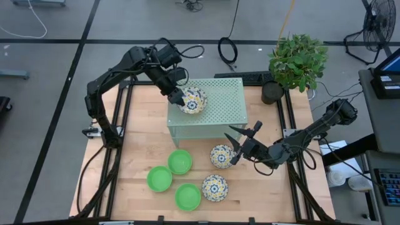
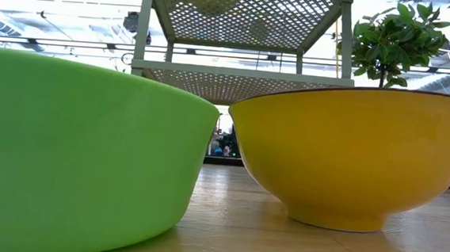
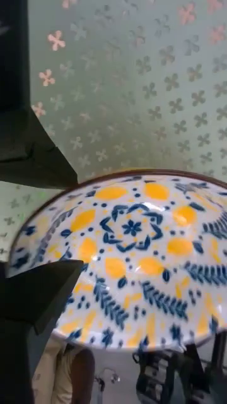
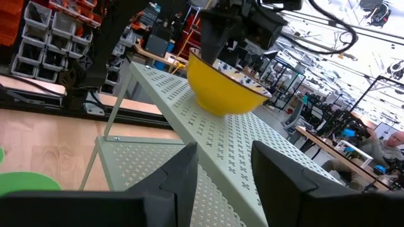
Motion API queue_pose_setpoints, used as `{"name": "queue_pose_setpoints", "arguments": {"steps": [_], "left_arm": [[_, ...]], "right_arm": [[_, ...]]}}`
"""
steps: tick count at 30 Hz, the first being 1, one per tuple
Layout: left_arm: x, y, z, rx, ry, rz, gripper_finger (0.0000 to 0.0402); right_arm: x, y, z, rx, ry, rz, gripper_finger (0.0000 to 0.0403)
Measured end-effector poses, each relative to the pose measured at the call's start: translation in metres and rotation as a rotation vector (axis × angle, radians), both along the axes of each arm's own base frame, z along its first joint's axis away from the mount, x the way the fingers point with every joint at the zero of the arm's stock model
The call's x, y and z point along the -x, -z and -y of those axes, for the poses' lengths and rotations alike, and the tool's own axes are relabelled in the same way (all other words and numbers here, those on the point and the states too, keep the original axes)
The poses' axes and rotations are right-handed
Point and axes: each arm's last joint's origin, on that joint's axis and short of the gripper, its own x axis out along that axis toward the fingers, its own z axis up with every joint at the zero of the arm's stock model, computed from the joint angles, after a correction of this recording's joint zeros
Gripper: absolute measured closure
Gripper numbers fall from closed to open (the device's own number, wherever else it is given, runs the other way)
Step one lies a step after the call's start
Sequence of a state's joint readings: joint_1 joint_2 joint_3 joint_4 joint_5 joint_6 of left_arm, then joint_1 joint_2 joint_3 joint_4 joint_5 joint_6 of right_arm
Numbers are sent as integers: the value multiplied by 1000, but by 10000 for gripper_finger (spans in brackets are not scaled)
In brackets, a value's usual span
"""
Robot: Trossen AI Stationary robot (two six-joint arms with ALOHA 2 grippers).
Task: Pick & Place Mini bowls
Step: Put the bottom right yellow patterned bowl on the shelf, then stack the top yellow patterned bowl on the yellow patterned bowl on the shelf
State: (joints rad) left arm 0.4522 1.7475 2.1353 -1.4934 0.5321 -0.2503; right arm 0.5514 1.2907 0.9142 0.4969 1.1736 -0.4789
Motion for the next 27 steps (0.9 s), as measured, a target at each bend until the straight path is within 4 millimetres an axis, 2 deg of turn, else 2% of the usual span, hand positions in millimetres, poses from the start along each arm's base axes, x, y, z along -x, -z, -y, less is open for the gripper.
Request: {"name": "queue_pose_setpoints", "arguments": {"steps": [20, 23, 27], "left_arm": [[49, -58, 23, -212, -20, 299, 204], [60, -69, 33, -285, 42, 366, 204], [73, -80, 59, -429, 182, 440, 204]], "right_arm": [[0, 0, 0, -3, 0, 2, 269], [0, 0, 0, -2, 0, 1, 269], [0, 2, 0, -15, -1, -2, 269]]}}
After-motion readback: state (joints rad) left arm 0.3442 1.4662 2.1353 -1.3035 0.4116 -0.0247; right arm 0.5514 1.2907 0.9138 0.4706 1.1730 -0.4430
